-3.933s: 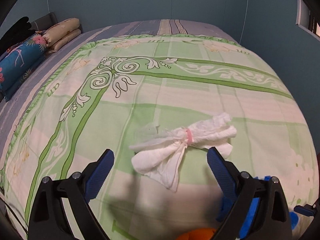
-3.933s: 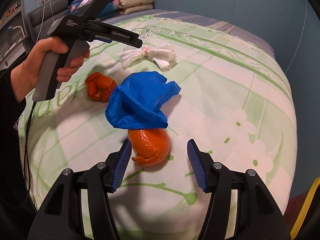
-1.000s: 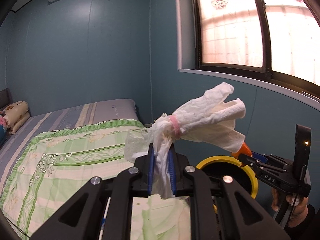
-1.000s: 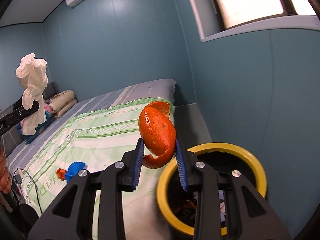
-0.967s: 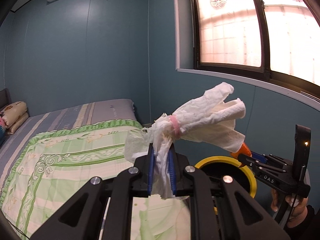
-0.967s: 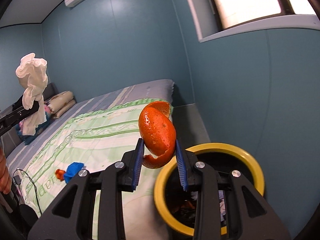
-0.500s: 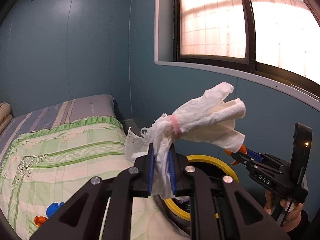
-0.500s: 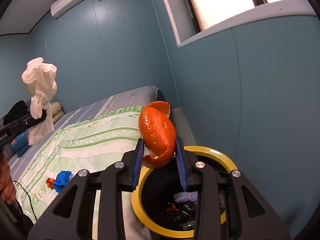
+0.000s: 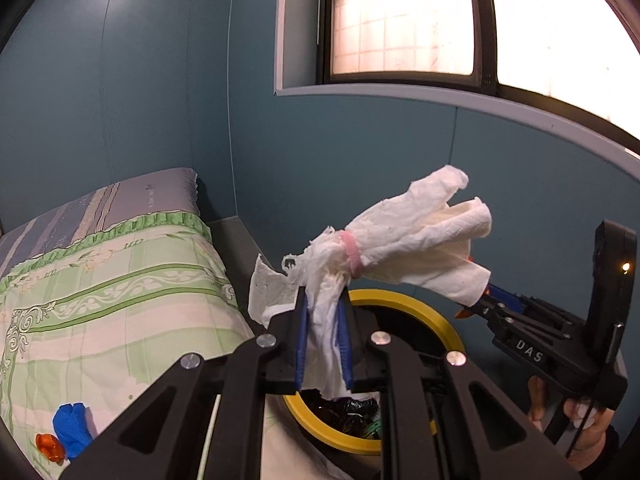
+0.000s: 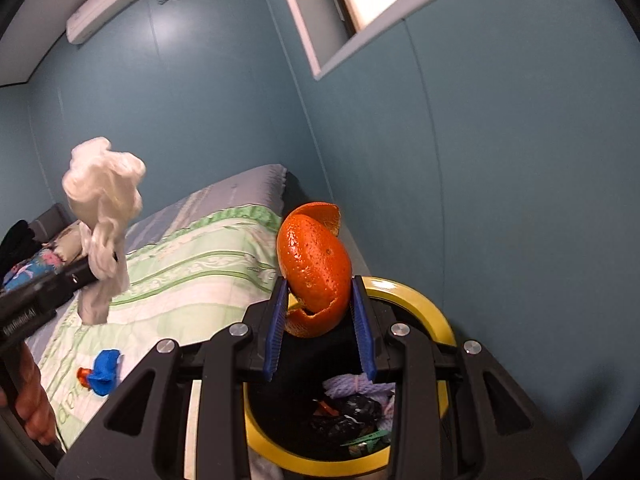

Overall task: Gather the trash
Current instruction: 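Carry the white tissue and orange peel over the bin with both tools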

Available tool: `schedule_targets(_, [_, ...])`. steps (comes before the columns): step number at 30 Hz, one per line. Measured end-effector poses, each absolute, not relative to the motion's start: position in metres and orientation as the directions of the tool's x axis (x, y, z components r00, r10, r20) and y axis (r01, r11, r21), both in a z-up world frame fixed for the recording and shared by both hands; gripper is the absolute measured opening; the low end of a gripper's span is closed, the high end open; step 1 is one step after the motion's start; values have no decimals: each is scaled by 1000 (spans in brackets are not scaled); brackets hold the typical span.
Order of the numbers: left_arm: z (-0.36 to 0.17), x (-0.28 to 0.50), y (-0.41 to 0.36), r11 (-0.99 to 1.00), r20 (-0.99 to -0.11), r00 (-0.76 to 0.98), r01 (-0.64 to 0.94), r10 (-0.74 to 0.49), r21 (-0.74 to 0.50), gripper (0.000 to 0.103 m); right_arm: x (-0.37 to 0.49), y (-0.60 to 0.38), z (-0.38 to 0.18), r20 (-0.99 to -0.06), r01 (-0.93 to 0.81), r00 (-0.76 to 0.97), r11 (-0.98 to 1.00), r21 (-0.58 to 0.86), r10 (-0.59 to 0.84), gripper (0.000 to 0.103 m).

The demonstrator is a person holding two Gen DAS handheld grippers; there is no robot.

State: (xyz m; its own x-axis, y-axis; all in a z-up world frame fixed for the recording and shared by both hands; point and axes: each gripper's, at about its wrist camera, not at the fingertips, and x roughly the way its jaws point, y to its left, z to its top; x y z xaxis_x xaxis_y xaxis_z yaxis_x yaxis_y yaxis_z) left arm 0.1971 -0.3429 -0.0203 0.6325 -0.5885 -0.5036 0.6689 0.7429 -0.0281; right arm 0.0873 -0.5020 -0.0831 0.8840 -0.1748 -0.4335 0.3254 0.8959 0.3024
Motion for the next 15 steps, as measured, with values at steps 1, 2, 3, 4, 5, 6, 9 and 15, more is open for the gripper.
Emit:
schedule_targets(1, [-25, 199, -347, 738, -516, 621, 674, -590, -31, 13, 88, -504, -85, -439, 327, 882, 895, 305, -172, 30])
schedule_targets(2, [-30, 201, -351, 734, -523, 614, 678, -590, -32, 13, 89, -505, -87, -445, 329, 879, 894, 306, -172, 30])
schedule_targets(3, [-34, 203, -355, 735, -529, 613, 677, -586, -29, 13, 90, -506, -89, -450, 334, 876, 892, 304, -174, 30])
schedule_targets(4, [-39, 206, -360, 738, -541, 611, 674, -578, -27, 13, 91, -507, -91, -455, 337, 873, 892, 302, -176, 30])
schedule_targets(5, [-43, 209, -363, 738, -550, 606, 674, -575, -30, 13, 93, -508, -94, -463, 340, 869, 891, 299, -176, 30])
schedule_targets(6, [-48, 212, -366, 739, -561, 600, 672, -571, -34, 13, 95, -509, -96, -469, 344, 866, 889, 302, -176, 30])
schedule_targets(9, [-66, 222, -376, 746, -589, 588, 665, -555, -37, 13, 103, -515, -103, -489, 355, 855, 883, 309, -173, 30])
schedule_targets(15, [-104, 239, -393, 751, -659, 555, 660, -508, -22, 13, 117, -524, -121, -537, 377, 828, 869, 319, -162, 30])
